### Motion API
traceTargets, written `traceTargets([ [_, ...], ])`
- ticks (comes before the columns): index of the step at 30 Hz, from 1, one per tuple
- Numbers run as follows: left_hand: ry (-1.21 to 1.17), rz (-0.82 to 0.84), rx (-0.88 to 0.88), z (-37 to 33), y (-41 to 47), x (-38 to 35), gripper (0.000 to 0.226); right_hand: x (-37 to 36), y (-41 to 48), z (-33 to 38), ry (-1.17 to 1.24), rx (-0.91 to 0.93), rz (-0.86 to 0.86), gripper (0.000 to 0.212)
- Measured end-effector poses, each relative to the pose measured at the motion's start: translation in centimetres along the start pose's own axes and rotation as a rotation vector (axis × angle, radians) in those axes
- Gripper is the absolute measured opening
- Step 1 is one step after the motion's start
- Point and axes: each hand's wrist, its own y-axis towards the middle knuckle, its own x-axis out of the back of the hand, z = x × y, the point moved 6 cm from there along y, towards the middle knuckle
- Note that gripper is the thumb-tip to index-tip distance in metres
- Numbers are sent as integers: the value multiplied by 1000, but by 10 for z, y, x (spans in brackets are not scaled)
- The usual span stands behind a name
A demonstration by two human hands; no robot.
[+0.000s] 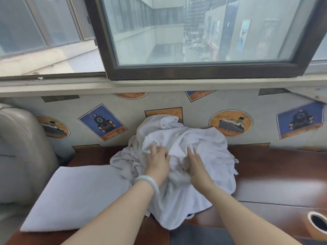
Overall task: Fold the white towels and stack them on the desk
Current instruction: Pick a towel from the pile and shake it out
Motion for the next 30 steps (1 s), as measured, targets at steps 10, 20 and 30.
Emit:
traceTargets([
  [10, -147, 271, 26, -9, -79, 4, 50, 5, -119, 22, 278, -318, -118, 75],
  [20, -837, 333, 598, -10, -69, -31, 22, 85, -140, 33, 211, -392, -184, 56],
  [30, -1326, -107, 849, -50, -49, -77, 27, 170, -119, -4, 129, -113, 6, 65],
])
